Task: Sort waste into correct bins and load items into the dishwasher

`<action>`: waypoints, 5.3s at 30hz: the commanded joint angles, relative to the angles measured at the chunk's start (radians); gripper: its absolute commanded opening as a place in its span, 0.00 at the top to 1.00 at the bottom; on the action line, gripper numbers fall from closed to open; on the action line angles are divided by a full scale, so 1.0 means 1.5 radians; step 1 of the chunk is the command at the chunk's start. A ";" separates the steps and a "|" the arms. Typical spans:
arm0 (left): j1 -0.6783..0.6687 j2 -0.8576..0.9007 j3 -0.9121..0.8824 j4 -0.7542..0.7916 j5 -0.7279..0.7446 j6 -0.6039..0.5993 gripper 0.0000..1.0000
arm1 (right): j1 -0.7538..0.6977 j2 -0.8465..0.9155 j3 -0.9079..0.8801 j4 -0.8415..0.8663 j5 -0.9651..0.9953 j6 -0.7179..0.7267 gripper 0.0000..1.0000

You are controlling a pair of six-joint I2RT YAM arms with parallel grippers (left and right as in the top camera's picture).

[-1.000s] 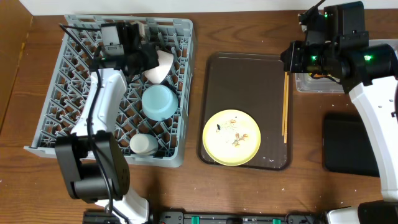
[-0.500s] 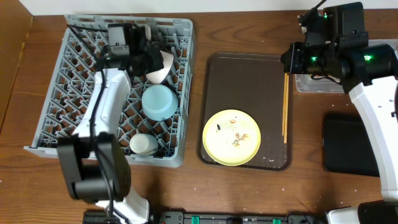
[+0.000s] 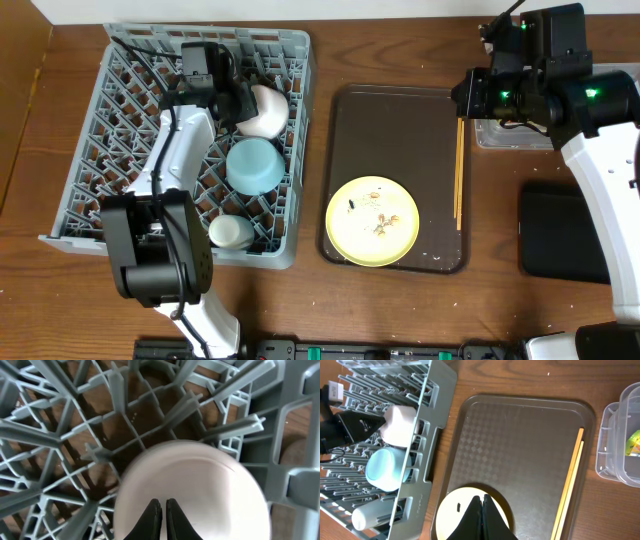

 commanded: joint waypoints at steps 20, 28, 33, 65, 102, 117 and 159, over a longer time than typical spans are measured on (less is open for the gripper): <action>-0.002 -0.287 0.001 -0.117 0.148 0.007 0.63 | -0.005 -0.007 0.004 -0.003 0.002 -0.013 0.80; -0.002 -0.352 -0.003 -0.433 0.174 0.007 0.20 | -0.005 -0.007 0.004 -0.036 0.016 -0.013 0.01; -0.075 -0.345 -0.020 -0.466 0.251 0.067 0.17 | -0.005 -0.007 0.004 -0.065 0.152 0.016 0.01; -0.252 -0.345 -0.020 -0.454 -0.114 -0.194 0.07 | 0.020 0.121 -0.236 0.139 0.196 0.107 0.73; -0.252 -0.345 -0.020 -0.454 -0.114 -0.194 0.00 | 0.050 0.320 -0.221 0.202 0.211 0.135 0.99; -0.252 -0.345 -0.020 -0.454 -0.114 -0.194 0.00 | 0.167 0.220 -0.073 0.494 -0.061 0.366 0.99; -0.252 -0.345 -0.020 -0.454 -0.114 -0.194 0.00 | 0.199 0.189 -0.069 0.349 0.057 0.237 0.42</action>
